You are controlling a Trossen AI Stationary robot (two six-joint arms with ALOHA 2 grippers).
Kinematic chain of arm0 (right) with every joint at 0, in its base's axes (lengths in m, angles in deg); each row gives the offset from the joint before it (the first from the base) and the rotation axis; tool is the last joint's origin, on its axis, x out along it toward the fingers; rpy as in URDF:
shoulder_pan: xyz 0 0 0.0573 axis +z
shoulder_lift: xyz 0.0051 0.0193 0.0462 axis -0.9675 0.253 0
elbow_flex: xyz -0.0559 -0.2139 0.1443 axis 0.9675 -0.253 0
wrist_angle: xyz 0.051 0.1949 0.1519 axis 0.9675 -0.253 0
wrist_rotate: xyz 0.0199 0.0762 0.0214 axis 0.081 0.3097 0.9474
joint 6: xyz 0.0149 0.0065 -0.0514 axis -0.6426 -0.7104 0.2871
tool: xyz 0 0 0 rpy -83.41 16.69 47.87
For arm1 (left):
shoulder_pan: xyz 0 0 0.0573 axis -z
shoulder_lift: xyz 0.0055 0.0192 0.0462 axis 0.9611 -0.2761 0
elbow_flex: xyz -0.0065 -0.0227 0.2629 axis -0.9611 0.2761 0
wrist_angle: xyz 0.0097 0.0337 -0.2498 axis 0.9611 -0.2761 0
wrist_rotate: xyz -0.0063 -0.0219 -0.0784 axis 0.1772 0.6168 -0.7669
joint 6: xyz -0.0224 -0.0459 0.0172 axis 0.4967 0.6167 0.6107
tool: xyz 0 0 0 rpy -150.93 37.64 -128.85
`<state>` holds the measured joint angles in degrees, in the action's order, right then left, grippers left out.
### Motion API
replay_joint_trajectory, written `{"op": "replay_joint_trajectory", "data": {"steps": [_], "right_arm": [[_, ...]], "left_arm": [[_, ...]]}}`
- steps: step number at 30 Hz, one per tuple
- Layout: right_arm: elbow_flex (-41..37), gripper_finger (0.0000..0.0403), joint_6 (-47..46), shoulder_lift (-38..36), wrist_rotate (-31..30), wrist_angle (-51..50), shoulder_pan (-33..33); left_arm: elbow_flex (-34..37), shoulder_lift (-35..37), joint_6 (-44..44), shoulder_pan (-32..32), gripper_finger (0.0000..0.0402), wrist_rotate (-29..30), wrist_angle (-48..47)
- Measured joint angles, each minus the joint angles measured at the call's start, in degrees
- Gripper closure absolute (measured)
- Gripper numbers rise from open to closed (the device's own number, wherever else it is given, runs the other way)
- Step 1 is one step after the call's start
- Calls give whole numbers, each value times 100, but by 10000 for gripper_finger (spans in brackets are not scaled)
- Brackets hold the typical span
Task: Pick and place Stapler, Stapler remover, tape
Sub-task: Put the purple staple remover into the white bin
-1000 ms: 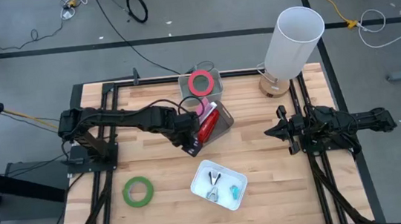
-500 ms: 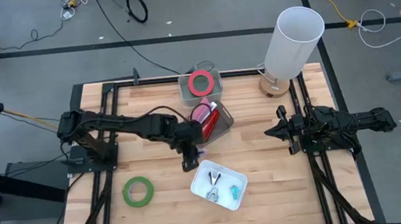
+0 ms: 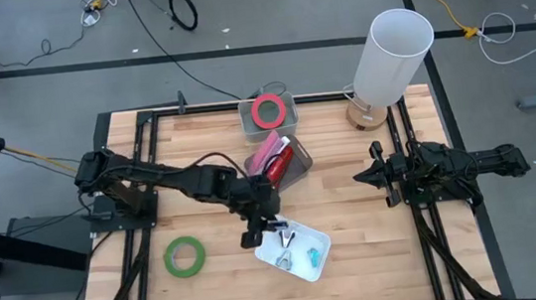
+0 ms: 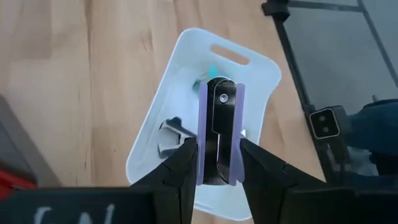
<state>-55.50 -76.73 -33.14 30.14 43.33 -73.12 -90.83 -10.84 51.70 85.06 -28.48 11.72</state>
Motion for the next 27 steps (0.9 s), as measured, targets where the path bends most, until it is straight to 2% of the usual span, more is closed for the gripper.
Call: {"op": "replay_joint_trajectory", "data": {"steps": [17,27], "right_arm": [[0,401,1,0,-1,26,-1],[0,401,1,0,1,28,-1]], "left_arm": [[7,-986,-9,305,287,-211,916],[3,-1119,-140,354,287,-474,1586]]}}
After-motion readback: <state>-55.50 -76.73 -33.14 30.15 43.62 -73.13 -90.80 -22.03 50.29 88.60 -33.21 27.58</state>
